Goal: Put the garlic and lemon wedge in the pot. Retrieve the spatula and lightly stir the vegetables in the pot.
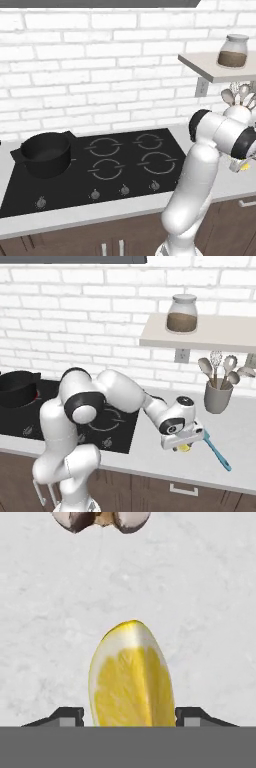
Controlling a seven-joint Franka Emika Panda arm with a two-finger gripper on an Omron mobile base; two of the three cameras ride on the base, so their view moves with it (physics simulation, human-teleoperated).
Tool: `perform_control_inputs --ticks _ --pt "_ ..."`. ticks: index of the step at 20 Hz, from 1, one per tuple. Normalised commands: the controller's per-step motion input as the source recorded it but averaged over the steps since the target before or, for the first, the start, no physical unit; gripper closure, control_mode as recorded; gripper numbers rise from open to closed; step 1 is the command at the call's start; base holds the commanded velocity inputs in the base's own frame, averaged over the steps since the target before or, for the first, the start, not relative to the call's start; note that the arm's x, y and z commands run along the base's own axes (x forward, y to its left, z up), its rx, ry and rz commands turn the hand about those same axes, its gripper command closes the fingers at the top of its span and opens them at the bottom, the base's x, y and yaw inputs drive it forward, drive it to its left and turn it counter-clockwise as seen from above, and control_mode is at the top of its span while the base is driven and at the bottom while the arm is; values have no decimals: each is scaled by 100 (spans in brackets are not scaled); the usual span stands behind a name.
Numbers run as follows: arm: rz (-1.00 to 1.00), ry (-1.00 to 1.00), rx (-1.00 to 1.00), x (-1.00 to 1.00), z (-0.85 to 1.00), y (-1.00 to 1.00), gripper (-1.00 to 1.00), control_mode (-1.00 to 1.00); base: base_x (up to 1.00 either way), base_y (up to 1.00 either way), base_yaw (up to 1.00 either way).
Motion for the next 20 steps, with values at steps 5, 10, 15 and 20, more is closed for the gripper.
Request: perform_control_inputs --ticks 5,10,15,20 --pt "0 -9 0 -21 0 40 100 -100 0 0 0" --pt "0 -13 0 -27 25 61 100 -100 0 0 0" --pt "0 -5 0 -27 73 96 100 -100 0 0 0" --pt "0 1 0 -8 96 100 100 -100 0 0 0"
